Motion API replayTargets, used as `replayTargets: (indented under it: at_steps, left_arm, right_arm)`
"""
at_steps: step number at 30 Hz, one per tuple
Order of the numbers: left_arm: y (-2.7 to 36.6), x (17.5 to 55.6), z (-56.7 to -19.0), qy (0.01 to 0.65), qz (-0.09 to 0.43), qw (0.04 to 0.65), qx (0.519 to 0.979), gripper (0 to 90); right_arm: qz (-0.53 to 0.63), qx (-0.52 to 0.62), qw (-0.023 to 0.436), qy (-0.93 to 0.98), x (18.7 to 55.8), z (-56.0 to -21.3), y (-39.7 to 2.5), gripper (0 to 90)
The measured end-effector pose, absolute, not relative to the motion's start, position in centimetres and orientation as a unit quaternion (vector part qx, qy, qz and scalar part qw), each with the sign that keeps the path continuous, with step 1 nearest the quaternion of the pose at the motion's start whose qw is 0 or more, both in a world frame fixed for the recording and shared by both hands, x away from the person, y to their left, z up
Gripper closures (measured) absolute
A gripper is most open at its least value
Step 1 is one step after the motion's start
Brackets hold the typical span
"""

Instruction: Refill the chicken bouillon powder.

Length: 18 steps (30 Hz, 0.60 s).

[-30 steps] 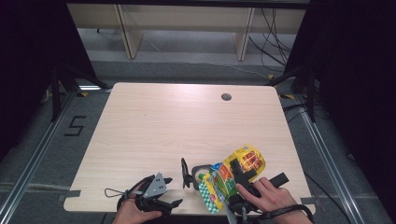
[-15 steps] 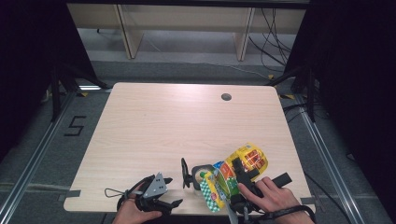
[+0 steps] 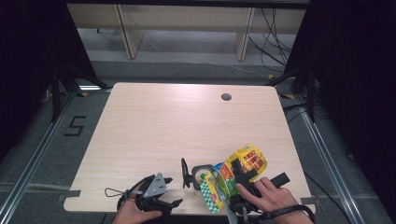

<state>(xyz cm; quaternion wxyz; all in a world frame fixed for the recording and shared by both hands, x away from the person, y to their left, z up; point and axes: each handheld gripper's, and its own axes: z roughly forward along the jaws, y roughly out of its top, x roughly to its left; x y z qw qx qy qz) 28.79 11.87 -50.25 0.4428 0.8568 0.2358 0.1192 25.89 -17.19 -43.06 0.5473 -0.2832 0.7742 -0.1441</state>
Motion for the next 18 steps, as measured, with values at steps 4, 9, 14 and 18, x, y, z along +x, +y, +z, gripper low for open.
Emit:
replayTargets:
  at_steps: [4,9,14,18]
  left_arm:
    - [11.93,28.83,-50.22,0.231,0.118,0.442,0.859,22.0]
    - [11.92,28.80,-50.25,0.234,0.115,0.443,0.858,22.0]
    - [11.93,28.80,-50.19,0.232,0.120,0.439,0.859,22.0]
    - [11.92,28.83,-50.23,0.231,0.118,0.442,0.859,22.0]
  right_arm:
    - [-0.144,-0.280,0.541,0.780,25.90,-42.95,-17.09,34.2]
    - [-0.137,-0.282,0.551,0.774,25.75,-42.87,-17.10,34.2]
    - [-0.140,-0.294,0.543,0.774,25.95,-42.94,-17.01,34.2]
    - [-0.135,-0.278,0.546,0.779,26.03,-43.11,-17.31,34.3]
